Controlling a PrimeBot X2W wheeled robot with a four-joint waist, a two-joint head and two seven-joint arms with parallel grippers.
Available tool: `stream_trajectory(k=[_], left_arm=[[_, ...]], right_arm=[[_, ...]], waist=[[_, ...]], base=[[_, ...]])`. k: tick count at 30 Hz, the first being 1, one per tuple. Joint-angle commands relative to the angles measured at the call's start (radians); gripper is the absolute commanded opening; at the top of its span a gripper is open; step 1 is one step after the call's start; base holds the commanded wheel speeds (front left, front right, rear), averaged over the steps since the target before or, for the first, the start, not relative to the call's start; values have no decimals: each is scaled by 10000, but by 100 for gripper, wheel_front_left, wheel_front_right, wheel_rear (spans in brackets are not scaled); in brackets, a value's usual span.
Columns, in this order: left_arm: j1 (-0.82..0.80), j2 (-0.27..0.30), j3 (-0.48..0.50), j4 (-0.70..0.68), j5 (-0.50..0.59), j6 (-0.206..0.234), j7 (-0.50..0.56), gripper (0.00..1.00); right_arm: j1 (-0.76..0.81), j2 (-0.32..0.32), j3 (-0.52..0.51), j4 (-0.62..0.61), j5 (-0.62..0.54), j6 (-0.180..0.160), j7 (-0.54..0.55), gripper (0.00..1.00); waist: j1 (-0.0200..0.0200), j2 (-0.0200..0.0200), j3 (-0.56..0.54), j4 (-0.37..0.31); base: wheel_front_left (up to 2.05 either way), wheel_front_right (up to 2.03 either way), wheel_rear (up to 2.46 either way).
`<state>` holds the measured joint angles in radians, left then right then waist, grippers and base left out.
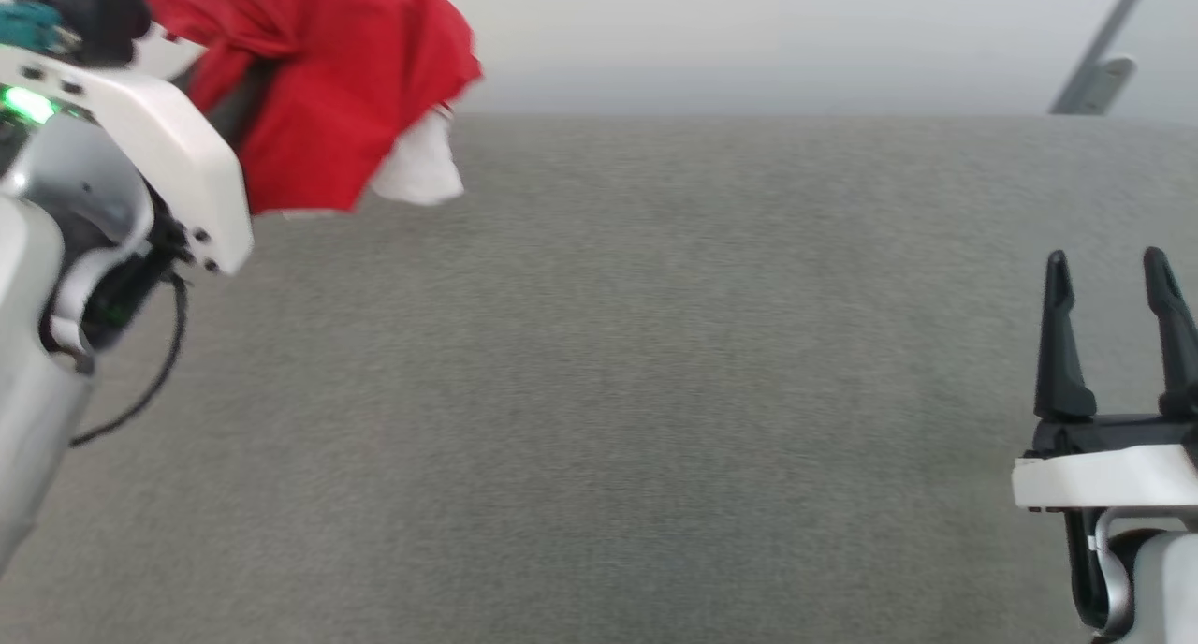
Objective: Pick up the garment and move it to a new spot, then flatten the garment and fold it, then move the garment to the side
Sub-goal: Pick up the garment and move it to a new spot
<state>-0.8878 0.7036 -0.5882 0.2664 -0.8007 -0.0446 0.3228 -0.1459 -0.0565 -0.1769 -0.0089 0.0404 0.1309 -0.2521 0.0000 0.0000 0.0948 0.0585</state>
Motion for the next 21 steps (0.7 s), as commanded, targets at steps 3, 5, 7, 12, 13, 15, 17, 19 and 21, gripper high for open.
stream_trajectory(k=[3, 5, 7, 12, 13, 15, 17, 19, 21], left_arm=[[573, 132, -87, -1326, -226, 494, 547, 0], [840, 112, -189, -1929, -374, 720, 860, 0], [1072, 153, -298, -2446, -391, 943, 1103, 0], [1631, 80, -623, -2995, -426, 1267, 1490, 0], [1770, 38, -704, -2990, -461, 1298, 1537, 0], [2049, -37, -926, -2822, -518, 1317, 1659, 0], [2282, -152, -1138, -2514, -558, 1275, 1717, 0], [2497, -349, -1363, -2114, -663, 1208, 1829, 0], [2611, -544, -1616, -1575, -691, 1082, 1926, 0]], right_arm=[[144, 60, -290, 39, -68, -3, -88, 100], [183, 64, -399, 44, -82, -3, -108, 100], [235, 67, -434, 75, 65, -3, -117, 100], [253, 68, -379, 240, 308, -3, -129, 100], [237, 69, -322, 288, 352, -3, -133, 100], [186, 68, -201, 363, 424, -3, -138, 100], [103, 63, -71, 377, 539, -3, -141, 100], [65, 62, 29, 425, 617, -3, -141, 100], [29, 62, 78, 454, 667, -3, -143, 100]], waist=[[0, 0, 151, -909], [0, 0, 221, -1192], [0, 0, 310, -1460], [0, 0, 505, -1925], [0, 0, 550, -2037], [0, 0, 661, -2243], [0, 0, 766, -2447], [0, 0, 868, -2608], [0, 0, 944, -2713]], base=[[0, 0, 0], [0, 0, 0], [0, 0, 0], [0, 0, 0], [0, 0, 0], [0, 0, 0], [0, 0, 0], [0, 0, 0], [0, 0, 0]])
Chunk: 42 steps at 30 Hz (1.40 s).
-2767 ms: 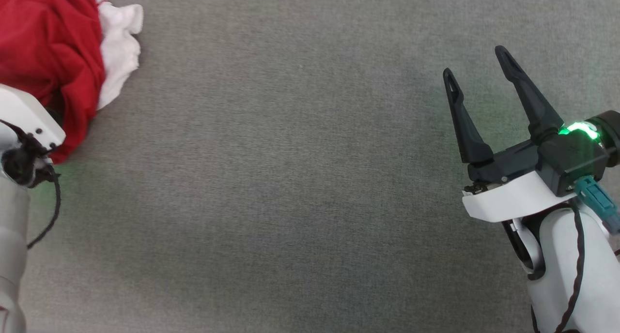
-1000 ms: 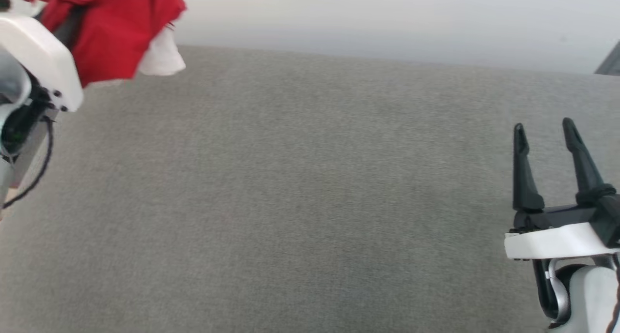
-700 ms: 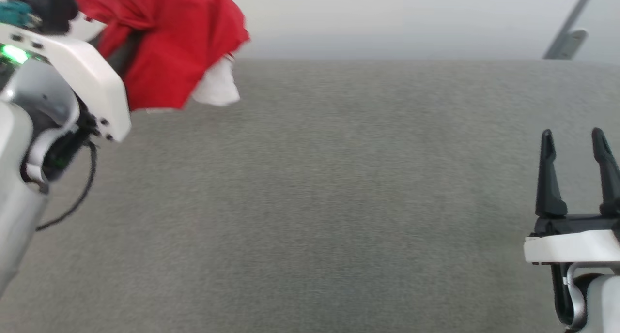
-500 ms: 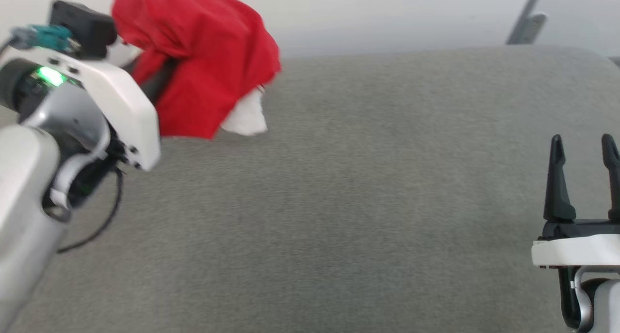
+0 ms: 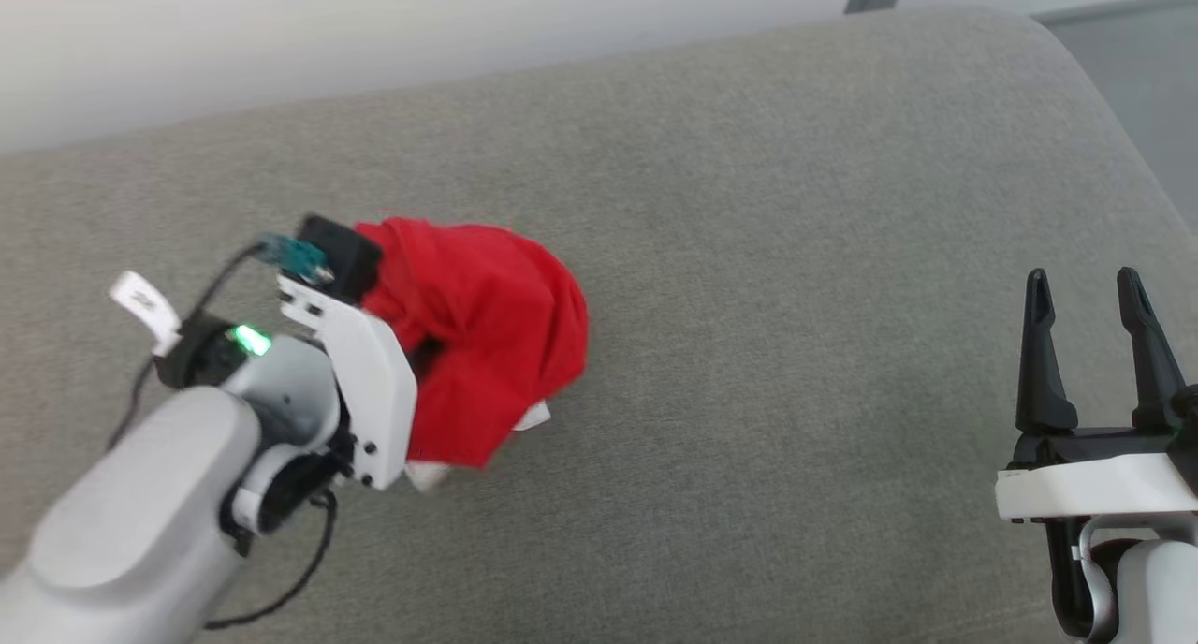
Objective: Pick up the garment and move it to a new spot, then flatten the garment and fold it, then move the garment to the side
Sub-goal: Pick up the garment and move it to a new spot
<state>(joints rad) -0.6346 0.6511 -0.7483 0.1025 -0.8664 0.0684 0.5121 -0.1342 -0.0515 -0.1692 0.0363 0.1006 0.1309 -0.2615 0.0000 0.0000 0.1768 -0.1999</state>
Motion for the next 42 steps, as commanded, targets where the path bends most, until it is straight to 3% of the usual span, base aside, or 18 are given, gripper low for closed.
stream_trajectory(k=[1, 13, 14, 15, 16, 17, 25, 31, 42], left_arm=[[101, -115, -144, 327, 2, -122, 63, 0], [-78, -1620, -1440, 4112, 202, -1210, 432, 0], [-143, -1742, -1558, 4353, 256, -1288, 482, 15], [-194, -1849, -1630, 4527, 290, -1380, 457, 44], [-258, -1985, -1651, 4643, 279, -1466, 331, 93], [-337, -2094, -1643, 4740, 201, -1542, 251, 100], [-704, -2200, -1343, 4557, 353, -1801, -1367, 100], [-463, -2002, -1004, 4115, 464, -1763, -2789, 100], [733, -1177, 211, 3114, 716, -964, -6392, 100]], right_arm=[[-90, 13, 16, 13, 86, -3, -50, 100], [-73, 12, 423, 378, 133, -3, -52, 100], [-68, 11, 444, 406, 113, -3, -52, 100], [-65, 14, 493, 444, 85, -3, -52, 100], [-67, 15, 529, 471, 84, -3, -53, 100], [-63, 14, 557, 503, 68, -3, -53, 100], [138, 10, 747, 792, -224, -3, -53, 100], [323, 10, 828, 915, -354, -3, -53, 100], [565, -102, 1038, 1228, -493, -3, -54, 100]], waist=[[0, 0, 164, -168], [0, 0, 180, -160], [0, 0, 143, -95], [0, 0, 106, -31], [0, 0, 61, 47], [0, 0, -3, 126], [0, 0, -753, 935], [0, 0, -1207, 1435], [0, 0, -1808, 2027]], base=[[0, 0, 0], [0, 0, 0], [0, 0, 0], [0, 0, 0], [0, 0, 0], [0, 0, 0], [0, 0, 0], [0, 0, 0], [0, 0, 0]])
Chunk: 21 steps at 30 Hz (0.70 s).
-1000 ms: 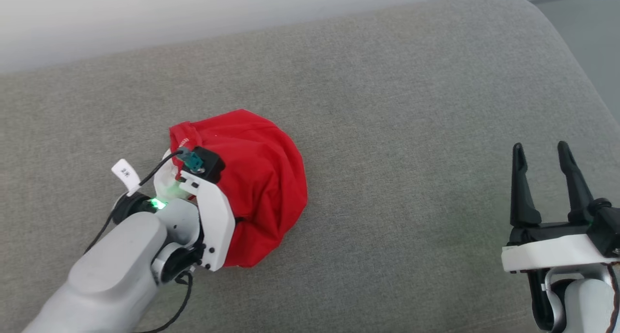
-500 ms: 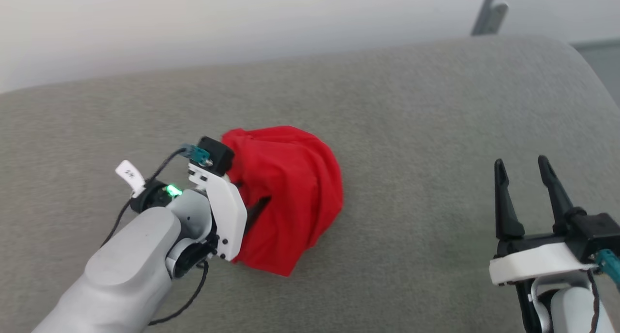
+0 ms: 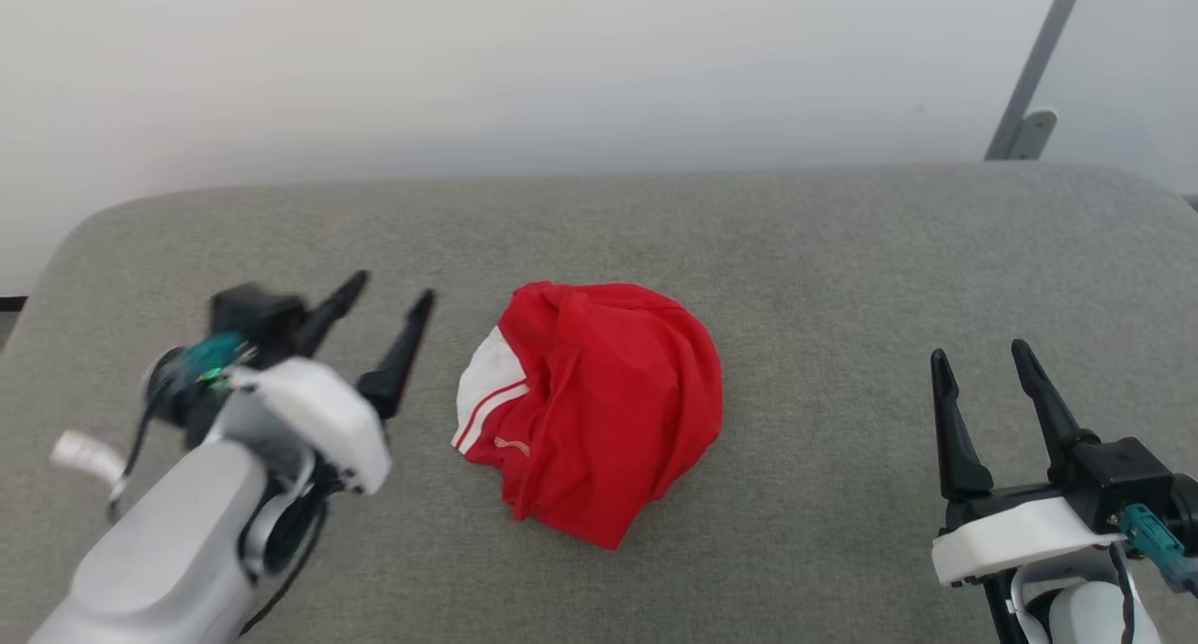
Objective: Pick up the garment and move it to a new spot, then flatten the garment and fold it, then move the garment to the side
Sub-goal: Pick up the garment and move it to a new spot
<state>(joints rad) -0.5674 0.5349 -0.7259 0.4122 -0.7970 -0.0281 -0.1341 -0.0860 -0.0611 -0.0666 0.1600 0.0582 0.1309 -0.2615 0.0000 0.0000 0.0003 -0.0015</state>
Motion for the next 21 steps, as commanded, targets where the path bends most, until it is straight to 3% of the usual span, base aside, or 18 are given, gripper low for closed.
stream_trajectory(k=[1, 5, 11, 14, 21], left_arm=[[221, 86, 76, -96, 97, 62, -267, 100], [1012, 412, 568, -558, 101, 316, -1086, 100], [2524, 631, 1725, -1486, 73, 650, -1313, 100], [3572, 420, 2896, -2094, 510, 724, -1317, 100], [5079, -279, 4843, -2586, 1460, 382, -1321, 100]], right_arm=[[108, -11, -3, -12, -69, -3, -54, 100], [187, -48, -53, -57, -68, -3, -54, 100], [354, -82, -169, -141, -46, -3, -54, 100], [446, -77, -258, -227, -22, -3, -54, 100], [574, -54, -362, -283, 3, -3, -54, 100]], waist=[[0, 0, -74, 72], [0, 0, -184, 171], [0, 0, -308, 333], [0, 0, -334, 462], [0, 0, -361, 641]], base=[[0, 0, 0], [0, 0, 0], [0, 0, 0], [0, 0, 0], [0, 0, 0]])
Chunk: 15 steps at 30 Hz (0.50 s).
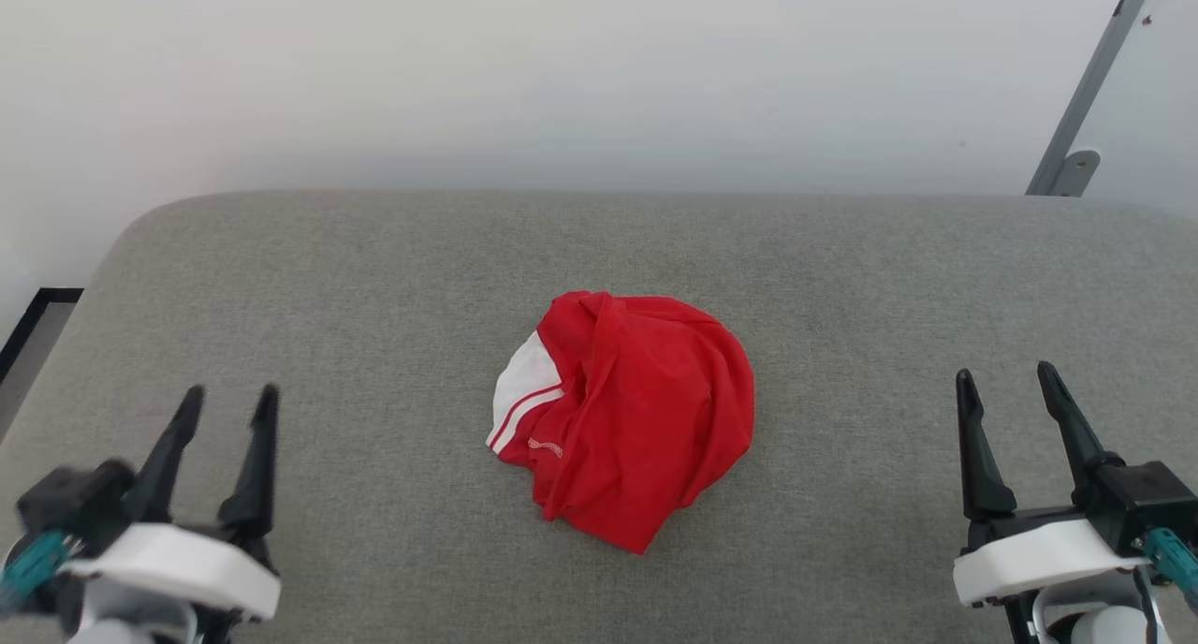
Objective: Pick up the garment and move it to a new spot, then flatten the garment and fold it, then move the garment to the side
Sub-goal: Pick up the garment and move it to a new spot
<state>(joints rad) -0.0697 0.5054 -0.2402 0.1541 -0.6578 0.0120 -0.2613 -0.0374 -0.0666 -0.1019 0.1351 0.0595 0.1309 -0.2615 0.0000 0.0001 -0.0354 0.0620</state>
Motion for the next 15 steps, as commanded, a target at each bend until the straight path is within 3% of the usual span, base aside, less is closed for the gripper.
stream_trajectory(k=[1, 9, 15], left_arm=[[299, -86, 258, -42, 206, -105, -50, 100], [1426, -944, 1934, -352, 957, -905, -52, 100], [1824, -1431, 2626, -452, 1083, -1206, -52, 100]], right_arm=[[100, 10, -11, -38, -4, -3, -54, 100], [270, 58, 12, -40, 75, -3, -54, 100], [332, 68, 23, -7, 95, -3, -54, 100]], waist=[[0, -1, -12, 18], [0, -1, -67, 83], [0, -1, -102, 147]], base=[[0, 0, 0], [0, 0, 0], [0, 0, 0]])
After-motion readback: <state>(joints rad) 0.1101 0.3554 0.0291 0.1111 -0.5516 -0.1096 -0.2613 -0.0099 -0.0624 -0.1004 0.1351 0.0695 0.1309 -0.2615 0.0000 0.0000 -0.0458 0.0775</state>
